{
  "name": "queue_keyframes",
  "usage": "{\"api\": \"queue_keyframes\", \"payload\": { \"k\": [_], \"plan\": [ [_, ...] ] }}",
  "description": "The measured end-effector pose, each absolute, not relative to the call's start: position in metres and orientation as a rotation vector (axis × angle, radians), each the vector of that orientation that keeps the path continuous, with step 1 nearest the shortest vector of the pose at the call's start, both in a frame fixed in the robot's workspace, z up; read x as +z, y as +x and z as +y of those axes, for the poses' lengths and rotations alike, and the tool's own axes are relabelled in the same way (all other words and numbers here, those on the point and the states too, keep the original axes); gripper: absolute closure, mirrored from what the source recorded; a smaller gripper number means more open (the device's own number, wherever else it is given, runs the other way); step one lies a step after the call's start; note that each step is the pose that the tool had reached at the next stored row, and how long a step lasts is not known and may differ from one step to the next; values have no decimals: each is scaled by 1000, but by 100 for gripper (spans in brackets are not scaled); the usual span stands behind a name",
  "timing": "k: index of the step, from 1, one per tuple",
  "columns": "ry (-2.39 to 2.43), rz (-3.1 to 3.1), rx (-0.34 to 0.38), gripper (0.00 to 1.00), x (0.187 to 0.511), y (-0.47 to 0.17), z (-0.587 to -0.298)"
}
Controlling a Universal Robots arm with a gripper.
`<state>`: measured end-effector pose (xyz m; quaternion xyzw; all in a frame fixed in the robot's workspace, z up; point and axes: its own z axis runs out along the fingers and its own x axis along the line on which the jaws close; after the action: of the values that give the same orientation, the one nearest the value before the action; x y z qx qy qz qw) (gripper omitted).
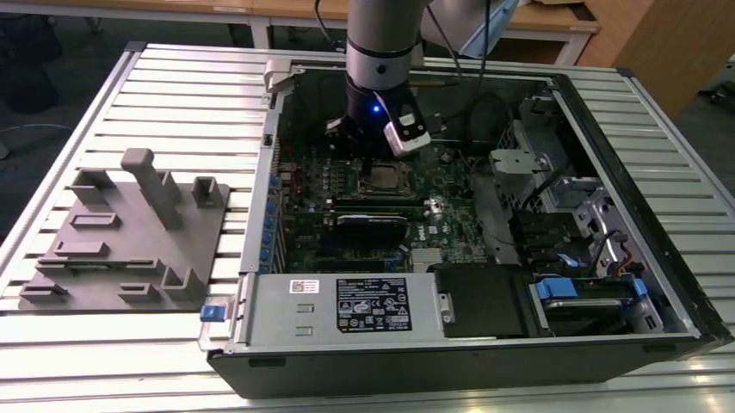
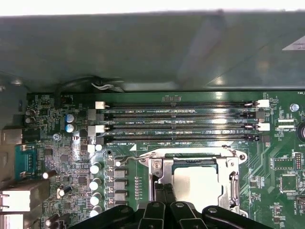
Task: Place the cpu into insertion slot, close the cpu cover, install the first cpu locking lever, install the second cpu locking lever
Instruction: 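Close the cpu cover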
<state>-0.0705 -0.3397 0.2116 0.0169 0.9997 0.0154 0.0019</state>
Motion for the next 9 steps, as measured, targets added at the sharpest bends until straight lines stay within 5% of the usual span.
{"api": "queue_keyframes", "payload": {
  "k": [9],
  "plan": [
    [53,3137,48,89,212,-59,-340]
  ]
}}
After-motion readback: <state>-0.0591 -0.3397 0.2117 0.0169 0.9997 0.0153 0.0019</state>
